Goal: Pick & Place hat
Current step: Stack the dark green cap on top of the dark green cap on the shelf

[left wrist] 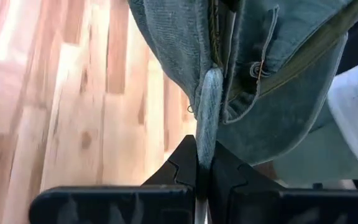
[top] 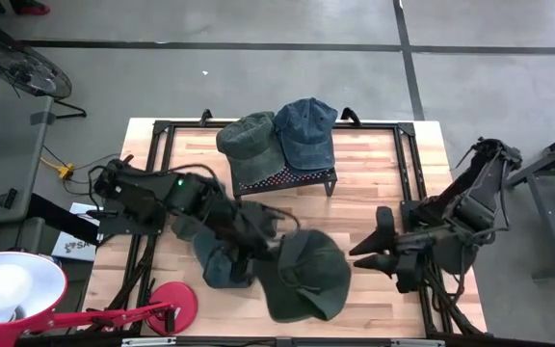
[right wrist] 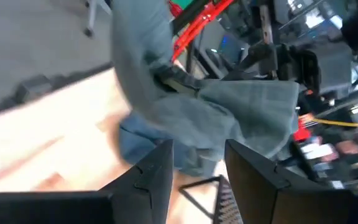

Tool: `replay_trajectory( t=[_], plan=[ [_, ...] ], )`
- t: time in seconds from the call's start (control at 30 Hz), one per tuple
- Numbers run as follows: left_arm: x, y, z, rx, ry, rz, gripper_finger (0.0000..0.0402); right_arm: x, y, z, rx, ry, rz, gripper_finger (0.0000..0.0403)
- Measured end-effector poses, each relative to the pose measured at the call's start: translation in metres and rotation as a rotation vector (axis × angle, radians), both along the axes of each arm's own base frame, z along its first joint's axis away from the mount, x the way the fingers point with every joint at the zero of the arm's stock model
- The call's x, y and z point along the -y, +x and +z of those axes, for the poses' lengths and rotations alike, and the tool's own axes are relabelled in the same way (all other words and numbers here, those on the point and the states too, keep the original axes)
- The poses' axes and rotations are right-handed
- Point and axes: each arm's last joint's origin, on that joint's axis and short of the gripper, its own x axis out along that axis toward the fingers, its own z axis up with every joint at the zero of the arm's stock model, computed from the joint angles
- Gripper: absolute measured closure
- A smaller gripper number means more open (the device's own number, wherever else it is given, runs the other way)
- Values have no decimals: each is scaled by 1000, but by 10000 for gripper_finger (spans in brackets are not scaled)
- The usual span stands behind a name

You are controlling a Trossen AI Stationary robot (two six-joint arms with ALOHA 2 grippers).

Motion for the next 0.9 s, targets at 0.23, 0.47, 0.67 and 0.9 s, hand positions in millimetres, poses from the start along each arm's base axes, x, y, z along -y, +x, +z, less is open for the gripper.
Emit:
replay_trajectory(
  t=[0.23,0.47,0.67,0.9],
  plan=[
    [-14,10,7,76,-64,-56,396,-2,-7,0,65,-223,-73,265],
    [-19,14,10,118,-71,-65,396,-1,-8,1,94,-289,-141,265],
    [-17,16,14,155,-106,-97,396,2,-9,3,130,-351,-244,265],
    [-16,16,14,153,-129,-110,396,0,-10,4,129,-456,-186,265]
  ],
)
